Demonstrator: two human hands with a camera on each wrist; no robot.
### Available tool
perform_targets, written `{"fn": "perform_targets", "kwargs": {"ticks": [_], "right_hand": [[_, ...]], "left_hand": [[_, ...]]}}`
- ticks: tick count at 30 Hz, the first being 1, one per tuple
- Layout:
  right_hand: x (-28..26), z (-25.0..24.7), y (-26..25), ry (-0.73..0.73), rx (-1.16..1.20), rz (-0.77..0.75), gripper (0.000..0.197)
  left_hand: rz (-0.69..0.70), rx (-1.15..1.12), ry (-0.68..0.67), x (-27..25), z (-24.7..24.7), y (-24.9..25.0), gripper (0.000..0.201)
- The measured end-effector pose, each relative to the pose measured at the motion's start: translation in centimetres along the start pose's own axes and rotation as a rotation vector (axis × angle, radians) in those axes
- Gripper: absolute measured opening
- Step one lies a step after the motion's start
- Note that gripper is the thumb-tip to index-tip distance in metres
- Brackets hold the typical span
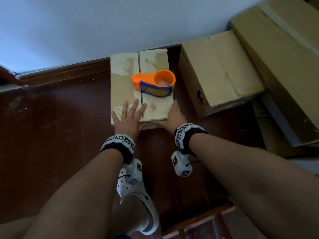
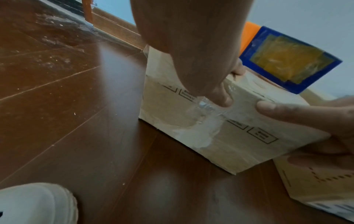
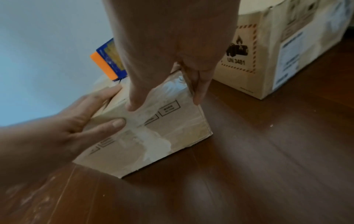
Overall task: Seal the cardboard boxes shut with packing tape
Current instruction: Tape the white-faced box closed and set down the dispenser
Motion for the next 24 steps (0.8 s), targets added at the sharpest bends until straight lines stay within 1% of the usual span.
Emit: {"fn": "perform_targets", "kwargs": {"ticks": [1,3,6,8,11,14,17,20,21,22,24], "right_hand": [[0.2,0.2,-0.1,-0.001,-0.044,0.001,0.127],[0.1,-0.1,-0.5,-0.016,-0.148,0.032,0.121],[0.4,-0.8,-0.7,-0.012,-0.265,0.009,0.098],[0.8,-1.1,-0.5,-0.036,-0.303,-0.006,0.082],[0.9,-1.5,-0.4,-0.063,-0.388,-0.036,0.070],[1.0,-1.7,-0.1,-0.072,-0.442,-0.072,0.059],[1.1,-1.6,0.0,-0.086,-0.474,-0.059,0.057],[0.9,-1.9,0.0,-0.102,-0.424,-0.035,0.054],[0.7,-2.0,0.0,-0.110,-0.393,-0.036,0.056],[0.7,-1.9,-0.1,-0.121,-0.353,-0.031,0.060],[0.6,-1.9,-0.2,-0.152,-0.254,-0.011,0.080]], "left_hand": [[-0.002,0.016,0.001,0.1,-0.1,0.1,0.079],[-0.005,0.072,0.004,0.4,-0.8,0.4,0.078],[0.015,0.180,0.074,1.3,-2.1,1.1,0.080],[0.024,0.176,0.103,1.4,-2.2,1.1,0.084],[0.022,0.158,0.102,1.2,-1.9,0.4,0.088],[0.049,0.197,0.083,1.2,-2.0,0.2,0.088],[0.058,0.178,0.055,1.2,-2.0,0.0,0.086],[0.046,0.169,0.033,1.3,-2.3,0.6,0.085],[0.033,0.178,0.024,1.3,-2.6,1.1,0.084],[0.010,0.180,0.017,1.4,-3.0,1.6,0.084],[-0.044,0.160,0.007,1.6,-3.6,2.5,0.084]]}}
Point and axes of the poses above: each hand's wrist, its own x-axis towards the middle knuckle, its own z-axis out of the palm, y = z × x, the point moved 3 cm from there along x, towards the middle knuckle, and after that the axes turned 6 degrees about x, right-handed, at the moved point
